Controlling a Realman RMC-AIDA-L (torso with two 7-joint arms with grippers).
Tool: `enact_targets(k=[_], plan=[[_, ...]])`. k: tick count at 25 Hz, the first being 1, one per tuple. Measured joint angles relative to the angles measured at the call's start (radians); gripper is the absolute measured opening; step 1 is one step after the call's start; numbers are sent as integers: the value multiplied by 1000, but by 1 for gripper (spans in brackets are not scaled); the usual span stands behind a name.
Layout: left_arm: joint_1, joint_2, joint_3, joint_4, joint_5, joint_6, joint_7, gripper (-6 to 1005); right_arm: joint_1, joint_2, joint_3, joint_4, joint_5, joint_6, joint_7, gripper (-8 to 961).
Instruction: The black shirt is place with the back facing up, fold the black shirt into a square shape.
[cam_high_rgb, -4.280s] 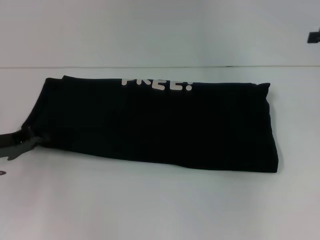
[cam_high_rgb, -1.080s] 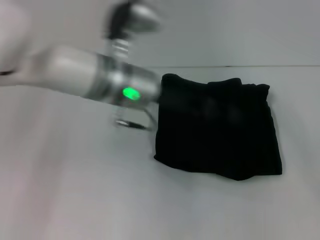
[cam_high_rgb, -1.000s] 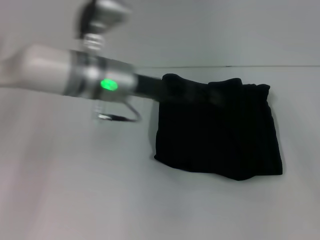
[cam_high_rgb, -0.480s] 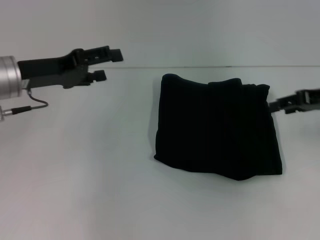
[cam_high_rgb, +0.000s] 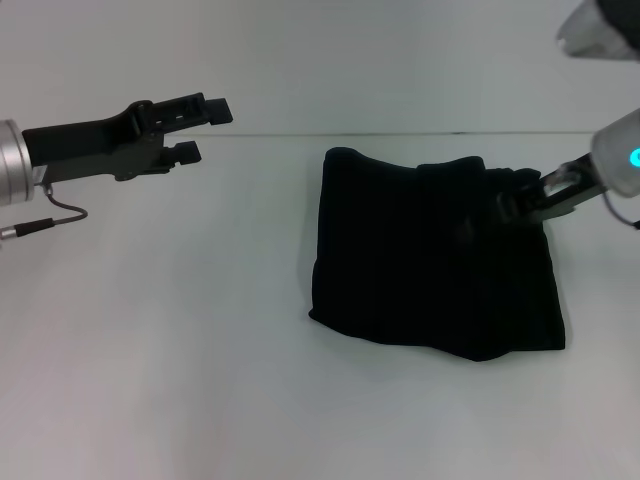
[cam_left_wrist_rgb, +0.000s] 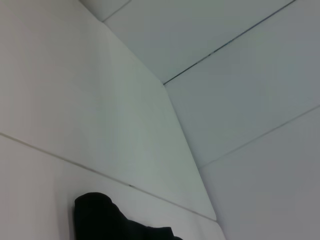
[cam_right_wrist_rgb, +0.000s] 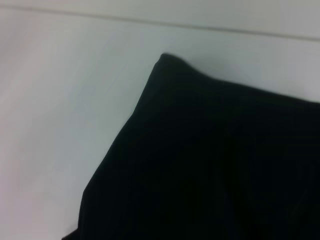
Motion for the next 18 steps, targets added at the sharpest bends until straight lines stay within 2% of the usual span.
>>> enact_targets(k=[3,10,18], plan=[[3,-1,-12,-1,-2,-1,6,949,3,19,-30,9,-8,30,-1,450],[3,-3,-33,-10,-4,-1,22,949,10,46,-101,29,-97,127,85,444],[5,-4,-35,-16,-6,-13,30,948,26,64,-130,51,-104,163,96,437]])
